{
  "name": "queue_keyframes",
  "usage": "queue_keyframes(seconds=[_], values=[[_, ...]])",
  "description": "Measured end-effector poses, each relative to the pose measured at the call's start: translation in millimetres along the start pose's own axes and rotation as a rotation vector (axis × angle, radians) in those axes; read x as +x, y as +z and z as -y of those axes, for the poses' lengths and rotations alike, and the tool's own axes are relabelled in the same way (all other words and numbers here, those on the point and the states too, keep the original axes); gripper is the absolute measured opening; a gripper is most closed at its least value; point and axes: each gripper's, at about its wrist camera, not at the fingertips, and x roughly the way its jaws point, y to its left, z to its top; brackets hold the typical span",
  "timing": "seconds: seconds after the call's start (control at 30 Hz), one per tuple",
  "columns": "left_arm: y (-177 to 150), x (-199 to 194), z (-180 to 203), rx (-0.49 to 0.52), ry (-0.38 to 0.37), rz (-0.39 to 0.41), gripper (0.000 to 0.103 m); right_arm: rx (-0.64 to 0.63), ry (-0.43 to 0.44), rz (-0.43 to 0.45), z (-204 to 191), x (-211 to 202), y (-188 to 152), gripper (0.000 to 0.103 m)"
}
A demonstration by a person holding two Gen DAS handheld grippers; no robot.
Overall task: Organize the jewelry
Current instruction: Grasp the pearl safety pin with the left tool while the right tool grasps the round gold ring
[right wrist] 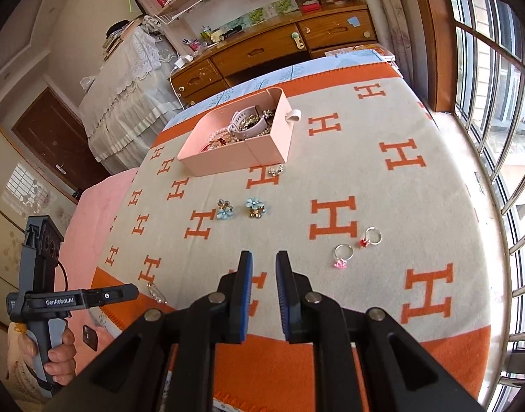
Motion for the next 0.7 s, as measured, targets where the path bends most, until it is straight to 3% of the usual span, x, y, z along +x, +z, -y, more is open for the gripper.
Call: queue_keyframes(seconds=[0.13,0.3,0.37,0.7], values=[[-0.9,19.3,0.2,-0.045,0.035,-0.055,0.039,0.005,0.021,-0.001,2.5,2.7,-5.7,0.014],[3.9,25.7,9.8,-0.042,0.071,-0.036,0.036,-0.007,0.027,-0.007,2.5,6.6,-7.0,0.014],[8.3,31.1,14.7,-0.012,0.103,-0.035,0.010,-0.006,0.025,-0.010,3.1,8.5,-6.5,0.014],[31.0,36.8,33.6,0.091,0.095,0.002,0.005,0.004,0.015,-0.024,6.1,21.5,4.6,0.014]])
